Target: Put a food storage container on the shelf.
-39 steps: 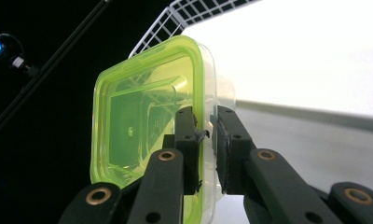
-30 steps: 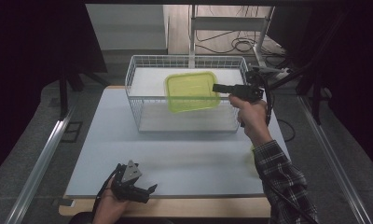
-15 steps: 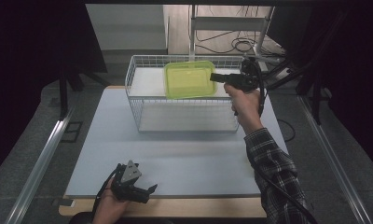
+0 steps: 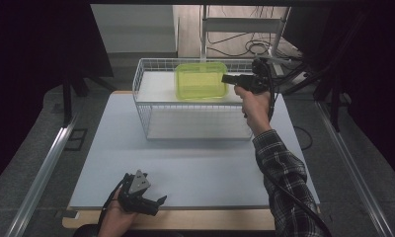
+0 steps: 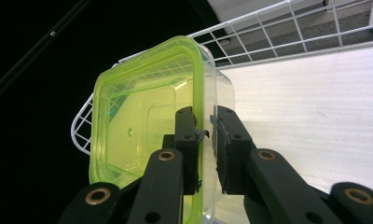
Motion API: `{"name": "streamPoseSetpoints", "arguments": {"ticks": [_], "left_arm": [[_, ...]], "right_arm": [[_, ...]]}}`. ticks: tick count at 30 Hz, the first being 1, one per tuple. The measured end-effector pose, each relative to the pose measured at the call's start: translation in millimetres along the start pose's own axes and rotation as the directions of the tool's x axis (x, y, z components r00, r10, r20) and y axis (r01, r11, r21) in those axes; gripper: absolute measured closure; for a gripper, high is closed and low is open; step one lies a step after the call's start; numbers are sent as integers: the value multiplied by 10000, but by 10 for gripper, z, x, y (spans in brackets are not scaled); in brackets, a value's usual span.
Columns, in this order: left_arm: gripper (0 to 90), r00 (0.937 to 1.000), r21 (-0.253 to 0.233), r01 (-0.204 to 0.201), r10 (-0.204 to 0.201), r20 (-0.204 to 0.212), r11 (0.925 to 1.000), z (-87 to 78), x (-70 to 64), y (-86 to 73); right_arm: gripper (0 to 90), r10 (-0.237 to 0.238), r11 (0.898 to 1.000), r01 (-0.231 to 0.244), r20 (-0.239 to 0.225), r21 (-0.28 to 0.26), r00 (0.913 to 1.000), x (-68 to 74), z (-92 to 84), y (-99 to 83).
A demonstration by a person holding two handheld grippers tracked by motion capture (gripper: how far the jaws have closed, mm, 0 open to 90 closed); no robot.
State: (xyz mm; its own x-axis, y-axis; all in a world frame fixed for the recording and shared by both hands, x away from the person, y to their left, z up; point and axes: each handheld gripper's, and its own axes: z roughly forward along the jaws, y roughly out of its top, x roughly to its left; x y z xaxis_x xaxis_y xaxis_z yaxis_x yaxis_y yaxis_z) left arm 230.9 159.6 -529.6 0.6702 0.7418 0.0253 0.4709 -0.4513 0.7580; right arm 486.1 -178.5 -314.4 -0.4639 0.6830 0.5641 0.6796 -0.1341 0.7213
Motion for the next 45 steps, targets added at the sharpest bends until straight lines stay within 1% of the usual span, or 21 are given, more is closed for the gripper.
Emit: {"name": "streamPoseSetpoints", "arguments": {"ticks": [3,6,7,11,14,18,23,27,31,32,34,36,40,43,45], "left_arm": [[2,10000,15,-44,44,-16,10000,2,0,0],[2,10000,33,-60,60,-9,10000,5,-4,1],[2,10000,56,-84,85,-14,9999,5,-4,1],[2,9999,84,-115,115,-17,9999,7,-6,1],[2,9999,102,-107,107,-15,9999,11,-9,0],[2,9999,123,-126,126,-22,9998,13,-11,0],[2,9999,149,-146,146,-15,9998,15,-12,0],[2,9998,176,-178,179,-27,9997,17,-14,1],[2,9998,209,-215,216,-40,9996,19,-14,1],[2,9998,215,-219,220,-41,9995,19,-14,1],[2,9998,218,-194,195,-28,9996,21,-16,0],[2,9998,230,-205,206,-37,9995,21,-17,0],[2,9997,213,-225,227,-52,9995,20,-16,1],[2,9998,163,-177,178,-24,9997,16,-14,1],[2,9999,103,-147,147,-7,9998,12,-10,3]], "right_arm": [[793,-102,9999,102,107,-2,9999,4,17,3],[780,-280,9996,279,337,48,9990,11,32,4],[771,-384,9992,379,481,100,9981,13,39,4],[741,-784,9968,763,968,249,9922,31,62,13],[733,-1003,9947,971,1182,323,9879,45,84,32],[724,-1399,9899,1345,1506,454,9786,69,114,52],[712,-1359,9903,1299,1518,488,9790,55,140,64],[665,-1507,9879,1418,1744,624,9731,71,164,60],[646,-1436,9888,1342,1728,650,9744,56,182,61],[623,-1426,9890,1332,1727,651,9746,53,184,63],[610,-1747,9841,1641,2019,682,9637,61,187,65],[596,-1752,9838,1638,2011,722,9638,64,185,68],[520,-1824,9829,1734,1957,625,9635,65,158,73],[442,-1872,9820,1794,1781,591,9660,67,129,75],[396,-1972,9799,1888,1674,646,9660,71,108,72]]}}
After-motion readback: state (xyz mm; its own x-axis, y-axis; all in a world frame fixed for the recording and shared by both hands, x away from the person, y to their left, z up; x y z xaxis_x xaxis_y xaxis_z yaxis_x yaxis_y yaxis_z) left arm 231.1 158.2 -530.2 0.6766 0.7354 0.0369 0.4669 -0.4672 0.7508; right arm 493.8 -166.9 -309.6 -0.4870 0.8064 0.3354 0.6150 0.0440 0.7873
